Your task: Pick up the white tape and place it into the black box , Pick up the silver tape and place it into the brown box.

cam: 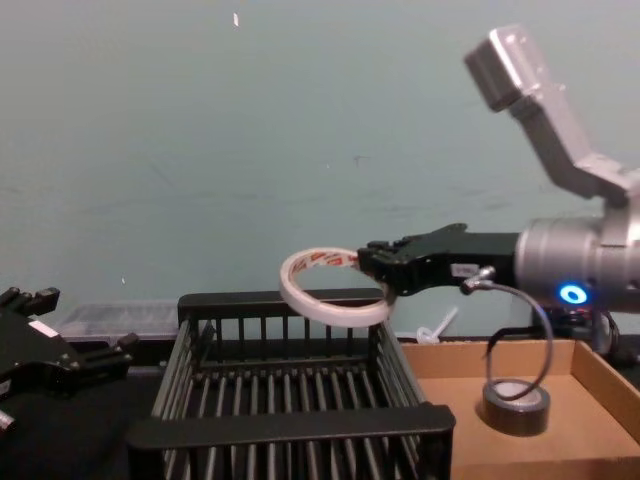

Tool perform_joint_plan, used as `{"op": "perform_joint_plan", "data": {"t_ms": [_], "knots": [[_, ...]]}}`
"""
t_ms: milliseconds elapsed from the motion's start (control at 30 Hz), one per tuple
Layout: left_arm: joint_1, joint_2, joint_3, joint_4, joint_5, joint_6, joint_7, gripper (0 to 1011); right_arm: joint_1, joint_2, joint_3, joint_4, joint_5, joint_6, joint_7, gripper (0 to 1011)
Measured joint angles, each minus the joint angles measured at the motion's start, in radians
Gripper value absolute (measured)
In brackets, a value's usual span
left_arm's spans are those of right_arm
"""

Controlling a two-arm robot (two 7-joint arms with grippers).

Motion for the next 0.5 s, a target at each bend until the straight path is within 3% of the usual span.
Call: {"op": "perform_joint_plan", "data": {"t_ms": [300, 500], "knots": [[0.0, 0.0, 0.0, 0.0, 0.0, 0.0, 0.0, 1001, 0.074, -0.091, -0.005, 0.181, -0.037, -0.001, -0.017, 87], [0.0, 0.0, 0.0, 0.0, 0.0, 0.0, 0.0, 1001, 0.091, -0.12, -0.004, 0.241, -0.054, -0.005, -0.014, 87]]}}
